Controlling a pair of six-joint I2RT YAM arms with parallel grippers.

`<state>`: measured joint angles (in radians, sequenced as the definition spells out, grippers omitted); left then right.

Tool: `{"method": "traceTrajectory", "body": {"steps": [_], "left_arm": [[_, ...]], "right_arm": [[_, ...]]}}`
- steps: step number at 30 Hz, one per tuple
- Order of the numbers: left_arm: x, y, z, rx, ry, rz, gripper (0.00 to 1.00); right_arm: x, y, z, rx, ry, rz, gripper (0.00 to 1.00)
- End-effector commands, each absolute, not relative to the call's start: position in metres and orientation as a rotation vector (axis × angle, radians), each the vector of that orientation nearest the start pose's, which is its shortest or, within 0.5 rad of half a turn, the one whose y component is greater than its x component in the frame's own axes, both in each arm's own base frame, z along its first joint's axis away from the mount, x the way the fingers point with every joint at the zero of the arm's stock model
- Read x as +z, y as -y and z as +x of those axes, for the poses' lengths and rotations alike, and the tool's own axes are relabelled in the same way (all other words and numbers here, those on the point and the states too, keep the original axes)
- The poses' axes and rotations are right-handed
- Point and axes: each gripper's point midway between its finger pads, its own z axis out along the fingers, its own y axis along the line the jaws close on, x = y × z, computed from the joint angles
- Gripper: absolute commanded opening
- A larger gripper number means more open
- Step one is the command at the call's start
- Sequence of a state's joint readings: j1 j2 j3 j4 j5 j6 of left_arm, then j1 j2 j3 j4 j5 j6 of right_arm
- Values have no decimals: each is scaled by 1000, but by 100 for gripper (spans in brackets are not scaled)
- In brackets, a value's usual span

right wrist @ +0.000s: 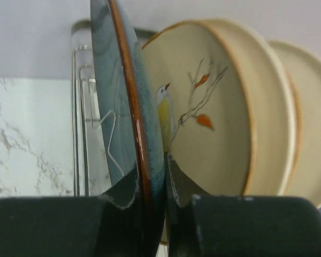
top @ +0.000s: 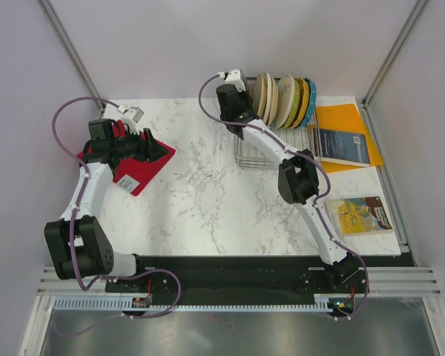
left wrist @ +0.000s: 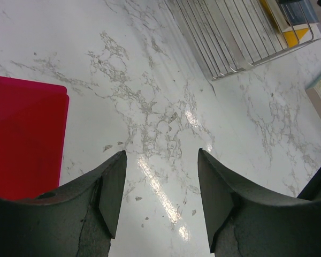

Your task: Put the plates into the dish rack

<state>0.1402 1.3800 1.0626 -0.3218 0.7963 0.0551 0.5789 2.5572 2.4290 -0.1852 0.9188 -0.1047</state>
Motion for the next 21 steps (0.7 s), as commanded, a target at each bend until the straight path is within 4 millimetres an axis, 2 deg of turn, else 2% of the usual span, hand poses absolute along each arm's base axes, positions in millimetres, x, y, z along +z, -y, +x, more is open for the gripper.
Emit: {"method": "traceTrajectory", "body": {"steps": [1, 2, 4, 5, 6, 8, 9, 10, 11, 13, 14, 15, 16, 17, 18, 20, 21], "left_arm": [[208, 71, 369, -719, -2017, 396, 63], [209, 71, 369, -719, -2015, 396, 63], [209, 70, 368, -718, -2019, 389, 63], [209, 71, 368, -720, -2018, 392, 63], [209, 71, 368, -720, -2017, 391, 63], [209, 72, 368, -729, -2018, 390, 63], [210, 72, 368, -727, -2015, 388, 63], [212, 72, 368, -727, -2010, 390, 63], [213, 72, 368, -727, -2008, 388, 63], [216, 73, 368, -727, -1999, 392, 64], [218, 73, 368, -725, -1992, 395, 64], [219, 73, 369, -727, -1987, 396, 64], [222, 73, 368, -724, -1980, 399, 64], [223, 74, 368, -729, -1979, 397, 64], [225, 74, 368, -727, -1972, 401, 64], [233, 74, 367, -719, -1952, 409, 64], [236, 74, 367, -709, -1944, 415, 64]], "right_arm": [[254, -235, 624, -422, -1654, 152, 3], [259, -235, 623, -418, -1649, 152, 25], [268, -236, 621, -413, -1643, 132, 43], [274, -237, 621, -403, -1638, 122, 56], [275, -239, 619, -401, -1640, 106, 59], [295, -243, 613, -386, -1614, 75, 65], [296, -250, 608, -387, -1614, 42, 70], [316, -251, 602, -384, -1585, 20, 76], [322, -255, 598, -386, -1578, -8, 79], [347, -263, 585, -368, -1542, -40, 84], [351, -268, 580, -356, -1540, -62, 86], [368, -266, 573, -344, -1522, -55, 90], [374, -266, 568, -347, -1521, -73, 98], [378, -270, 563, -335, -1517, -91, 98], [391, -268, 555, -327, -1516, -95, 98], [381, -271, 545, -335, -1562, -167, 98], [394, -263, 535, -338, -1555, -154, 98]]}}
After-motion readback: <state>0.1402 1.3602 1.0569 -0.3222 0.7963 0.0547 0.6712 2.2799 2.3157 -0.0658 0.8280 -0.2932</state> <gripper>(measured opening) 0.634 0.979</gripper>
